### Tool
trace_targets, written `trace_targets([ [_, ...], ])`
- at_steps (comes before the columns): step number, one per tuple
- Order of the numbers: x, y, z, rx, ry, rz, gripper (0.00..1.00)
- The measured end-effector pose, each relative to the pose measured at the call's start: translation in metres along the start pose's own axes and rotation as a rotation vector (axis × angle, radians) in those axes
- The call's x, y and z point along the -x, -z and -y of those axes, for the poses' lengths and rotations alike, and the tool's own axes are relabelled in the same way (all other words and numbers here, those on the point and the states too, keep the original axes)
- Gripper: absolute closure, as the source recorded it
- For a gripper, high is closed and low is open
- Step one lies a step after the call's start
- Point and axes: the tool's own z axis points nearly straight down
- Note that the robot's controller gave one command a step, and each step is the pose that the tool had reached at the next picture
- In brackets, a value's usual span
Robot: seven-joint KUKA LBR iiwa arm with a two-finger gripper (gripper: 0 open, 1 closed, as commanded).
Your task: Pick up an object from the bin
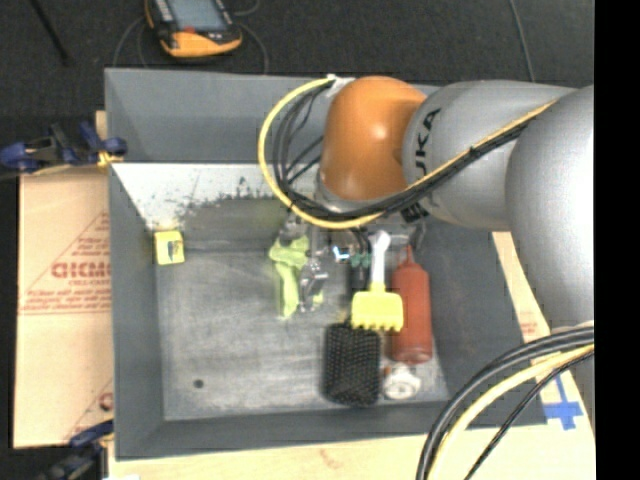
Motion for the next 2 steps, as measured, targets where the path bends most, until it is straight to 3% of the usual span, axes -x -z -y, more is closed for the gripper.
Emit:
trace_targets([
  [1,0.0065,-0.0485,0.0487,0.006,-0.225,0.004,1.00],
  [2,0.0067,-0.0475,0.0483,0.005,-0.223,0.005,1.00],
])
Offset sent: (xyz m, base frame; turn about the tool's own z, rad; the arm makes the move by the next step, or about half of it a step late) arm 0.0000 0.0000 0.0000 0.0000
